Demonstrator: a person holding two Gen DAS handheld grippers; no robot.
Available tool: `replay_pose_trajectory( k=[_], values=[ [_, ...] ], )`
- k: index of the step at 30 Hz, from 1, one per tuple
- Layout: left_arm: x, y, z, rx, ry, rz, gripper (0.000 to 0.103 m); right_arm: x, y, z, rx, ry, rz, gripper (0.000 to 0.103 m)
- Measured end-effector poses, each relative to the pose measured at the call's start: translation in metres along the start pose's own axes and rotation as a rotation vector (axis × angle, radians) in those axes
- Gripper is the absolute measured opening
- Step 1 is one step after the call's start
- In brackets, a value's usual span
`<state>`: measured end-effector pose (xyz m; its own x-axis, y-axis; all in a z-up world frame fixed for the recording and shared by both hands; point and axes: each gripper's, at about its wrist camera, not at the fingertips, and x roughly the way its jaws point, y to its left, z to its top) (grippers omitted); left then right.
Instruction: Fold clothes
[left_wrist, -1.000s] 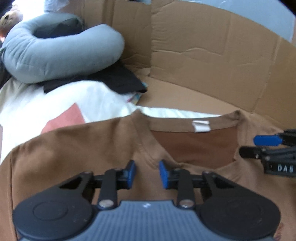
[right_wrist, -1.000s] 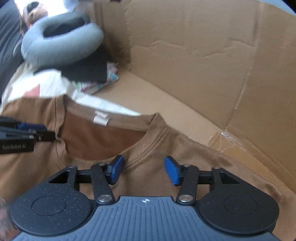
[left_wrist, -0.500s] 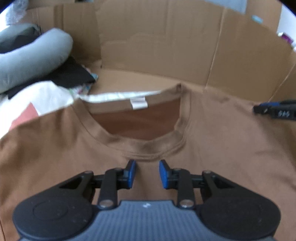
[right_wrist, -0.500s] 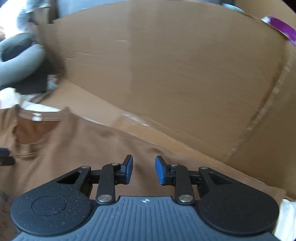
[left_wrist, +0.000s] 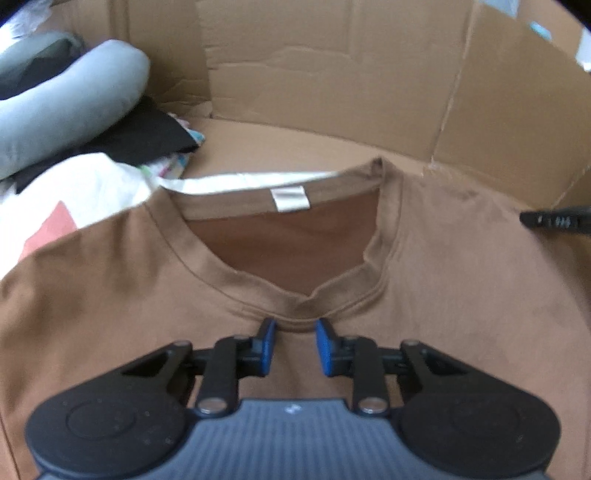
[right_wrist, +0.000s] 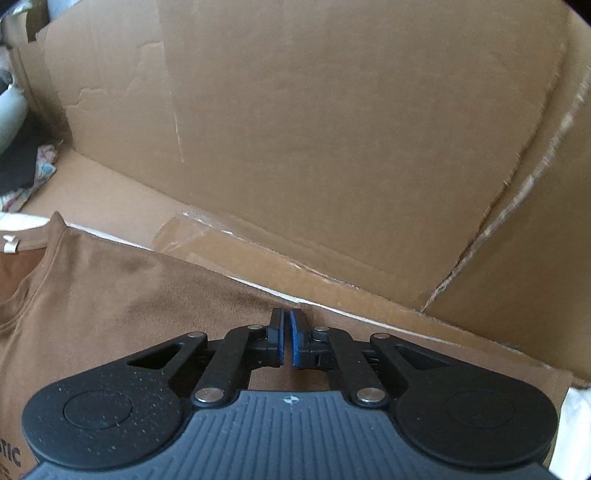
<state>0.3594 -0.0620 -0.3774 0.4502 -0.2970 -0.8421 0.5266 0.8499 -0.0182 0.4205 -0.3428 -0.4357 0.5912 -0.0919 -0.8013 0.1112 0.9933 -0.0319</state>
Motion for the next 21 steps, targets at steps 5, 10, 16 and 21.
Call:
replay_pose_trajectory(
  k=[5,10,16,21],
  values=[
    [-0.034,0.04,0.001,-0.022,-0.076,0.037,0.028,-0.014,-0.018,0.005,0.065,0.032,0.075,0.012],
    [-0.052,0.102,-0.007,-0.078,-0.081,0.156,0.028,-0.056,-0.044,-0.006,0.061,-0.021,0.133,0.026],
    [-0.052,0.149,-0.016,-0.109,-0.038,0.241,0.028,-0.095,-0.084,-0.03,0.039,-0.029,0.103,0.026],
    [-0.042,0.163,-0.021,-0.113,0.013,0.241,0.028,-0.114,-0.116,-0.061,0.056,-0.002,0.041,0.026]
  ],
)
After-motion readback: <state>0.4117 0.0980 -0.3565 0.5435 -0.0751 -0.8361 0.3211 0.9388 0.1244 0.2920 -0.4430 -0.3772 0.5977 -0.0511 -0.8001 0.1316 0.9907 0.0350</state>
